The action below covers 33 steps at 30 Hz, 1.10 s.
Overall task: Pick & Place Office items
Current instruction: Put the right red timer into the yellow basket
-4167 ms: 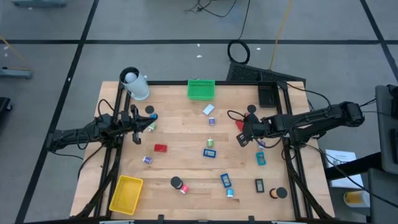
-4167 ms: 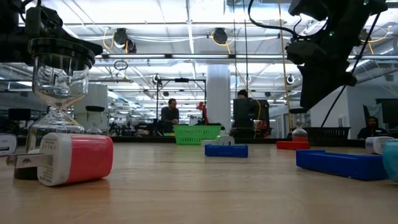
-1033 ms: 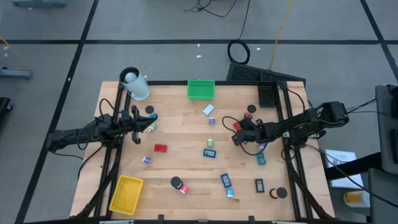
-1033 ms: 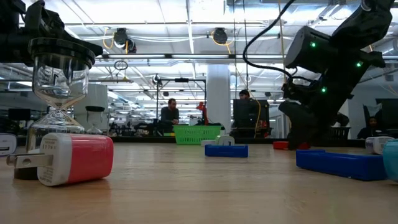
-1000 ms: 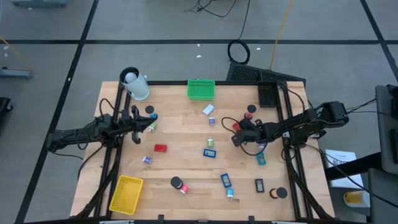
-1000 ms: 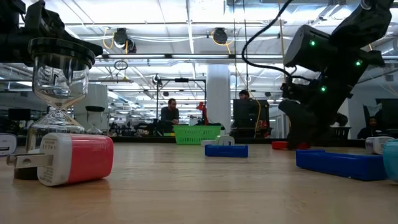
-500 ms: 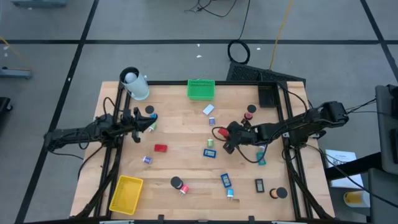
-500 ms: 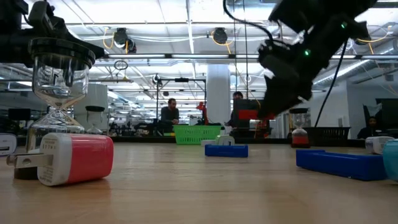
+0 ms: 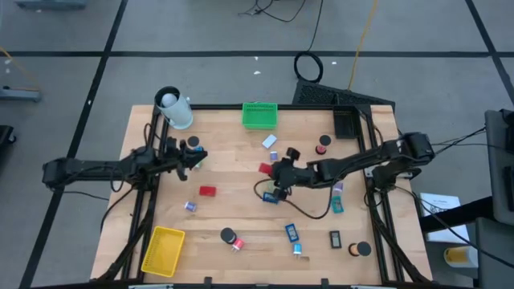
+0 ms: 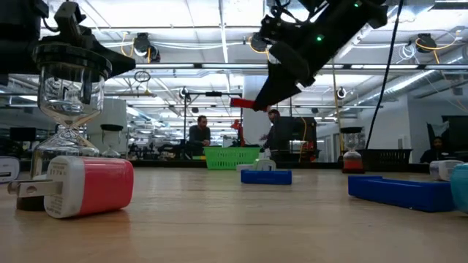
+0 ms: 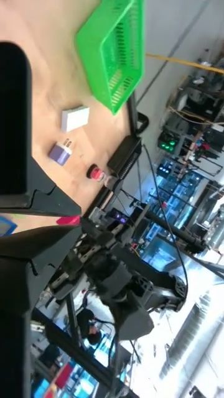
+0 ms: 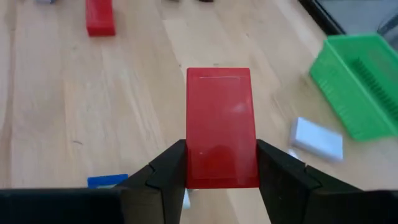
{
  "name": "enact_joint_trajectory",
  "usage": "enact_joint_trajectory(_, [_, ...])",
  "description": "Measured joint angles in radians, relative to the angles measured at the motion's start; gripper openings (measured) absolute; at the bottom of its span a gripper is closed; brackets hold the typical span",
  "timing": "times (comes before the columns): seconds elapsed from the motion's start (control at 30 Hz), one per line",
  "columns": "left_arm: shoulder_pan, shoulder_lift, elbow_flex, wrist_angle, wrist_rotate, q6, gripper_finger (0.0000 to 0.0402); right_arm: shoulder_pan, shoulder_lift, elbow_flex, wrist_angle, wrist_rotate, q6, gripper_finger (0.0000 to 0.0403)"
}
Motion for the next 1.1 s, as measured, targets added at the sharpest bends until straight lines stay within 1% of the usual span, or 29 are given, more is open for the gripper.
enact_joint_trajectory(0.07, [0.011, 0.040, 0.003, 0.021, 0.005, -0.042, 0.0043, 0.000, 0.031, 0.031, 0.009, 0.001, -0.054, 0.0159])
enact_joint_trajectory(0.13, [0.021, 0.085, 0.010, 0.039, 0.013, -0.072, 0.0059, 0.000, 0.060, 0.054, 0.033, 0.002, -0.111, 0.0159])
enact_joint_trajectory(0.23, [0.033, 0.149, 0.017, 0.066, 0.033, -0.104, 0.0101, 0.000, 0.087, 0.077, 0.068, 0.002, -0.189, 0.0157])
enact_joint_trajectory(0.43, [0.035, 0.273, 0.022, 0.200, 0.055, -0.146, 0.0195, -0.012, 0.106, 0.090, 0.154, 0.015, -0.310, 0.0159])
enact_joint_trajectory(0.5, [0.035, 0.309, 0.022, 0.244, 0.086, -0.147, 0.0218, -0.013, 0.104, 0.092, 0.186, 0.033, -0.353, 0.0159])
enact_joint_trajectory(0.57, [0.034, 0.347, 0.033, 0.271, 0.108, -0.151, 0.0233, -0.016, 0.105, 0.092, 0.218, 0.052, -0.399, 0.0158])
enact_joint_trajectory(0.7, [0.035, 0.440, 0.103, 0.238, 0.125, -0.140, 0.0239, -0.021, 0.105, 0.092, 0.278, 0.052, -0.472, 0.0159])
enact_joint_trajectory(0.8, [0.031, 0.540, 0.162, 0.231, 0.159, -0.117, 0.0234, -0.021, 0.105, 0.092, 0.289, 0.052, -0.509, 0.0159])
enact_joint_trajectory(0.97, [0.031, 0.709, 0.261, 0.242, 0.166, -0.100, 0.0225, -0.021, 0.105, 0.091, 0.318, 0.055, -0.554, 0.0158])
enact_joint_trajectory(1.03, [0.031, 0.769, 0.297, 0.249, 0.191, -0.097, 0.0224, -0.021, 0.105, 0.091, 0.321, 0.055, -0.565, 0.0159])
enact_joint_trajectory(1.1, [0.030, 0.822, 0.325, 0.294, 0.234, -0.093, 0.0223, -0.021, 0.105, 0.091, 0.322, 0.055, -0.569, 0.0160])
